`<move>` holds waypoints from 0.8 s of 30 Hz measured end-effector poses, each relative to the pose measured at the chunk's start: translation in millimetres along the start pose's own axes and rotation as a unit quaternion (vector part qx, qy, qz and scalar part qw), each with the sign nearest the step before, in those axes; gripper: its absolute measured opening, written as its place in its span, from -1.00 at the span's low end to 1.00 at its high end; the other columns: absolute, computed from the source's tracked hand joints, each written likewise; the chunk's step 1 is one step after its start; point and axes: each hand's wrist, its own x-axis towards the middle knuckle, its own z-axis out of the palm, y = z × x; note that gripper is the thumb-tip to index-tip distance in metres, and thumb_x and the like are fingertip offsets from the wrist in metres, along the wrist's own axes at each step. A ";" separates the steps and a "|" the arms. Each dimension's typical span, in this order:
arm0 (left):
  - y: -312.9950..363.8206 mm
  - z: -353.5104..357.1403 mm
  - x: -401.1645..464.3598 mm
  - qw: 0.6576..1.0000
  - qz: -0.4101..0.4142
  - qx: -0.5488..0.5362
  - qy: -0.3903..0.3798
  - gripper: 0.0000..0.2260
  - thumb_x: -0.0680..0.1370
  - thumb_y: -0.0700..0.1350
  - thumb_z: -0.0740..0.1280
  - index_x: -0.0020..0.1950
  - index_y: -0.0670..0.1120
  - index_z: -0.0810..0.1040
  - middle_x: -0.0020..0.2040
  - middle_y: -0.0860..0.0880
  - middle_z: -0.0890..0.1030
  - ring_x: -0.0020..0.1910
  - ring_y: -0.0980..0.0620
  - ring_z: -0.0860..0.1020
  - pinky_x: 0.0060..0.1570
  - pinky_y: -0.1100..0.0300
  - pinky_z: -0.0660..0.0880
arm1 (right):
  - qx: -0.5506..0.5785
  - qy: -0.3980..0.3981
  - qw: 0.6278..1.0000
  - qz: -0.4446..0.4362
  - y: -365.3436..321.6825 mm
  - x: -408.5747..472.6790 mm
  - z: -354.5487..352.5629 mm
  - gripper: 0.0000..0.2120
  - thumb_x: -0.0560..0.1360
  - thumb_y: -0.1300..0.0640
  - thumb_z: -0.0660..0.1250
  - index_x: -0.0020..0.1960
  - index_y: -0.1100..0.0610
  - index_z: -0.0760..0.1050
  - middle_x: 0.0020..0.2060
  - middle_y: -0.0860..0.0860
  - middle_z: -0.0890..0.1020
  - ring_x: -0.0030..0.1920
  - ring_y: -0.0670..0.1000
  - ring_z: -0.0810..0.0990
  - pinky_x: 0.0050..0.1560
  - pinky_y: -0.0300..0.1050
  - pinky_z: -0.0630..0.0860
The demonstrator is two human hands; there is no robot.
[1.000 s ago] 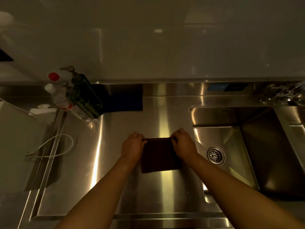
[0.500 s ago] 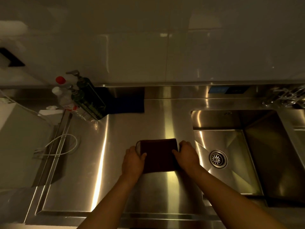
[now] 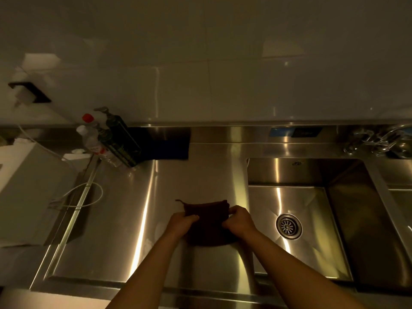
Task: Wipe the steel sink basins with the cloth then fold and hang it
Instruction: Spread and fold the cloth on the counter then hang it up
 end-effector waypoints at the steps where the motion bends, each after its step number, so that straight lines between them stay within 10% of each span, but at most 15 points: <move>1: 0.5 1.5 -5.1 1.000 -0.003 -0.018 -0.008 -0.75 0.59 -0.19 0.46 0.24 -0.22 0.65 0.01 -0.15 0.72 -0.12 -0.05 0.69 -0.24 0.25 0.60 | 0.001 -0.006 1.000 -0.012 2.6 -1.5 -2.1 -0.51 0.37 0.26 0.48 0.27 0.09 0.49 0.03 -0.01 0.60 0.05 0.01 0.61 0.03 -0.14 0.59; 7: -4.6 10.0 -14.0 0.999 0.041 0.003 0.022 -0.77 0.59 -0.24 0.41 0.25 -0.20 0.62 0.14 -0.19 0.69 0.13 -0.18 0.67 0.21 -0.09 0.61 | 0.022 -0.011 0.997 -0.067 7.0 -9.4 -7.0 -0.57 0.35 0.31 0.49 0.15 0.04 0.49 0.00 -0.03 0.57 -0.08 -0.07 0.58 -0.09 -0.15 0.60; 17: -0.8 -20.6 7.7 0.991 0.128 0.035 0.022 -0.87 0.62 -0.24 0.39 0.01 -0.03 0.51 0.02 -0.08 0.66 -0.01 -0.01 0.65 -0.27 0.39 0.47 | 0.035 0.071 0.993 -0.082 -26.9 3.9 23.2 -0.80 0.49 0.26 0.40 0.01 0.03 0.46 -0.09 -0.08 0.62 -0.07 -0.06 0.61 -0.07 -0.18 0.53; 24: 36.5 -113.7 51.1 0.983 0.175 0.007 0.047 -0.90 0.62 -0.21 0.39 0.04 -0.03 0.52 -0.02 -0.02 0.66 -0.02 0.01 0.65 -0.09 0.19 0.54 | 0.072 0.089 0.987 -0.114 -106.1 30.7 62.4 -0.80 0.48 0.28 0.39 -0.06 0.01 0.48 -0.14 -0.09 0.63 -0.11 -0.10 0.62 -0.19 -0.31 0.42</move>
